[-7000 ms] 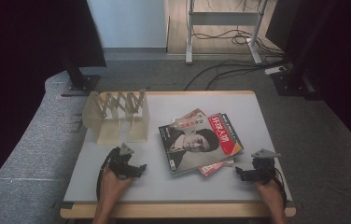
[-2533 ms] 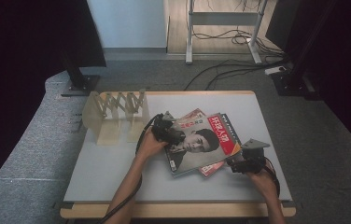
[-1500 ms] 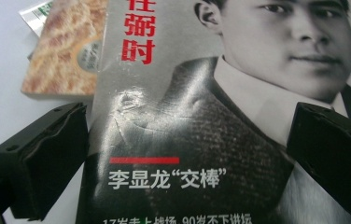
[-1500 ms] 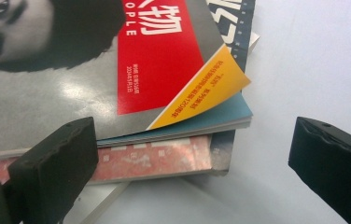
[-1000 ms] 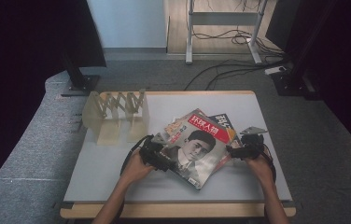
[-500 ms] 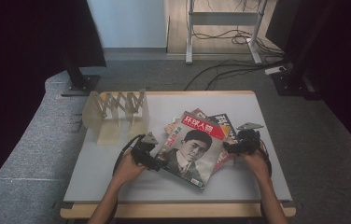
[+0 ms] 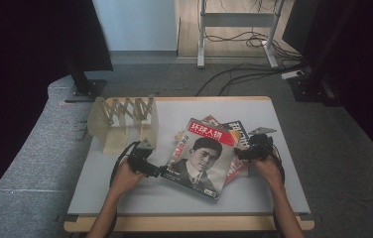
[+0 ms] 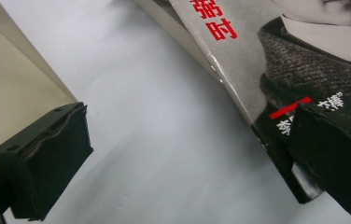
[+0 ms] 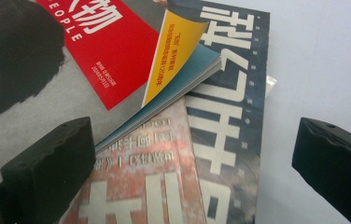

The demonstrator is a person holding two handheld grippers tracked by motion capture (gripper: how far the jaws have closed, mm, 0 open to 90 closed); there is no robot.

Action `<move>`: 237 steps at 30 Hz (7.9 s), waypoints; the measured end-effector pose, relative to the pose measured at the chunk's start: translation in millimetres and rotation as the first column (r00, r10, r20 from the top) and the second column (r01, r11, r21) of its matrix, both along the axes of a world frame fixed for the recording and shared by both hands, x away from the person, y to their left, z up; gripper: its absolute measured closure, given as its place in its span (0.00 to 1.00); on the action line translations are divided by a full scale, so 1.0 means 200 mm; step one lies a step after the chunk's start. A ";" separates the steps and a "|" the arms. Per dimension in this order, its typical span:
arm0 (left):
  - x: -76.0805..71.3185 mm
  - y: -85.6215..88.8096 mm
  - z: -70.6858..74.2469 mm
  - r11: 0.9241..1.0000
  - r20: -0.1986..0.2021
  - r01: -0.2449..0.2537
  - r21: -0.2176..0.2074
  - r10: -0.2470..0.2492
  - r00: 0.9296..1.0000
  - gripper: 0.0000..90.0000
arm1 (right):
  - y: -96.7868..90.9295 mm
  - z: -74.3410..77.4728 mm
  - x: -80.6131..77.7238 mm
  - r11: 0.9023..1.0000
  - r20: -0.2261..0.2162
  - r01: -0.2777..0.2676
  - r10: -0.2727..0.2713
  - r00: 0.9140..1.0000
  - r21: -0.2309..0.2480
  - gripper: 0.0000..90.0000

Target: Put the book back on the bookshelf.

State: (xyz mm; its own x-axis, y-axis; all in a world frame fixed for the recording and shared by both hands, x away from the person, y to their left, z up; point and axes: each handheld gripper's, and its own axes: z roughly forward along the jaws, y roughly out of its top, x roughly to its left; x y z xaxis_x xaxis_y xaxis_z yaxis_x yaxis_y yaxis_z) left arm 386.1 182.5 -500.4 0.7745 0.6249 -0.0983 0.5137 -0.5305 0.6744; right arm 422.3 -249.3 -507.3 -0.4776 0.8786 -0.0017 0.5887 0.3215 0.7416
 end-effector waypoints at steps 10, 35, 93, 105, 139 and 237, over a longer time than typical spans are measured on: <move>-0.03 -0.01 -0.10 0.997 -0.028 0.042 0.065 -0.040 0.999 0.00 | 0.08 -0.01 0.04 0.999 -0.005 -0.017 0.017 1.000 0.027 0.02; -0.08 0.01 -0.14 1.000 0.019 0.002 0.009 -0.002 1.000 0.00 | 0.15 0.04 0.06 0.990 -0.037 -0.123 0.126 0.991 0.075 0.00; -0.07 0.03 -0.13 0.999 -0.002 -0.021 -0.047 0.020 1.000 0.07 | 0.21 0.38 0.12 0.965 0.082 -0.228 0.219 0.972 0.133 0.96; 0.00 -0.08 -0.10 0.996 -0.025 0.042 -0.074 -0.044 0.999 0.17 | 0.28 0.54 0.04 0.948 0.129 -0.292 0.276 0.952 0.127 0.97; 0.03 -0.06 0.01 0.979 -0.037 0.118 -0.167 -0.126 0.991 0.85 | 0.32 0.66 -0.06 0.922 0.220 -0.379 0.354 0.909 0.083 0.96; -0.09 0.17 0.08 0.933 0.271 0.188 -0.305 -0.104 0.957 0.86 | 0.37 0.57 -0.07 0.844 0.250 -0.454 0.391 0.886 0.287 0.96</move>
State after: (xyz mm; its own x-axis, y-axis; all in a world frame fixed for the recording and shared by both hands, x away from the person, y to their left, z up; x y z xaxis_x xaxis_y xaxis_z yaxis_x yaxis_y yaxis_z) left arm 368.2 217.3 -484.4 0.8803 0.4690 -0.0710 0.2429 -0.3171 0.9168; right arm 408.1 -175.9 -393.4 -0.8215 0.5549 0.1312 0.3025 0.2292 0.9252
